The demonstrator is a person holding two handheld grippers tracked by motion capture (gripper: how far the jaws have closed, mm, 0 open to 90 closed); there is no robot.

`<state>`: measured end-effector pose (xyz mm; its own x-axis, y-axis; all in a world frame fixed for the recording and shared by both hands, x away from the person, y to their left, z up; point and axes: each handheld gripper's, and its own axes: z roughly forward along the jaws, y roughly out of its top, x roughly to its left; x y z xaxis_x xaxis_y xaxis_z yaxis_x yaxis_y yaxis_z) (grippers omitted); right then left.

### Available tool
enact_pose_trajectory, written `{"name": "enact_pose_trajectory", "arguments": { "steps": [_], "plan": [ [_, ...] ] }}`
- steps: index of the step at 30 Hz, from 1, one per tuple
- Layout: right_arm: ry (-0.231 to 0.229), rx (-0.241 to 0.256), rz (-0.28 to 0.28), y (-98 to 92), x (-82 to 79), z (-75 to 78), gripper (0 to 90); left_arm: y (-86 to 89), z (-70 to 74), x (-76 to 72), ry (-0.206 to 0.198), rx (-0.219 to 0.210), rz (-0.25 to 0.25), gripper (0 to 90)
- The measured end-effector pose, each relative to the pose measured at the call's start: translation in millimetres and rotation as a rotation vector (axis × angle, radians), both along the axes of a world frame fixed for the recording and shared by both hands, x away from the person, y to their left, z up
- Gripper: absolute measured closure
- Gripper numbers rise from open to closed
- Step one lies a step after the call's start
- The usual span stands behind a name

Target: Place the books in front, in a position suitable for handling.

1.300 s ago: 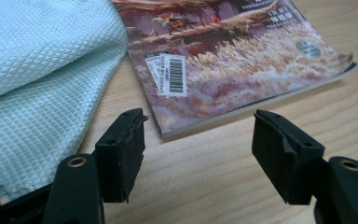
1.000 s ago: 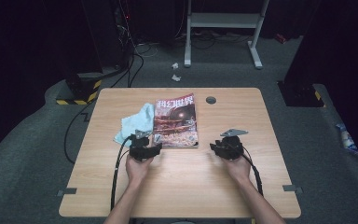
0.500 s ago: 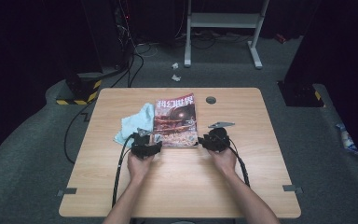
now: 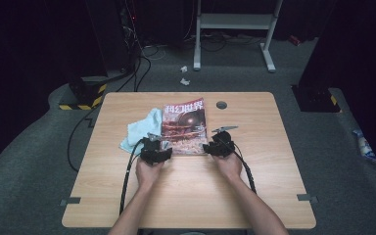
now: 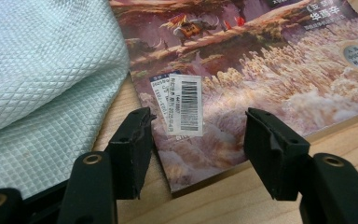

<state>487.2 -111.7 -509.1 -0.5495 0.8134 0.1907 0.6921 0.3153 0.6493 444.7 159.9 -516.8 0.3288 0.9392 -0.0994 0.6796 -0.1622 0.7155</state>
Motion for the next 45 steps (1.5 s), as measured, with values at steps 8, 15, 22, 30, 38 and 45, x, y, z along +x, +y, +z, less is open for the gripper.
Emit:
{"name": "enact_pose_trajectory", "arguments": {
  "steps": [8, 15, 22, 30, 38, 45],
  "plan": [
    [0.048, 0.043, 0.020, -3.3, 1.3, -2.7, 64.4, -1.1, 0.0, -1.3, 0.002, 0.004, -0.005, 41.9],
    [0.044, 0.030, 0.034, -8.0, -3.7, -2.1, 64.4, -5.1, 1.2, -4.8, 0.012, 0.011, -0.029, 41.9],
    [0.001, 0.023, 0.039, -15.2, -17.8, -3.8, 64.6, -11.1, 0.5, -15.8, 0.002, 0.017, -0.057, 41.9],
    [-0.047, -0.045, 0.082, -19.2, -36.5, -1.0, 64.6, -15.6, 0.7, -30.7, 0.001, 0.022, -0.093, 41.8],
    [-0.058, -0.048, 0.095, -26.5, -51.4, -1.4, 64.7, -21.5, 0.8, -50.0, 0.003, 0.024, -0.118, 41.7],
    [-0.061, -0.051, 0.102, -32.2, -69.6, -1.5, 64.7, -24.4, 0.0, -68.6, -0.005, 0.020, -0.140, 41.7]
  ]
}}
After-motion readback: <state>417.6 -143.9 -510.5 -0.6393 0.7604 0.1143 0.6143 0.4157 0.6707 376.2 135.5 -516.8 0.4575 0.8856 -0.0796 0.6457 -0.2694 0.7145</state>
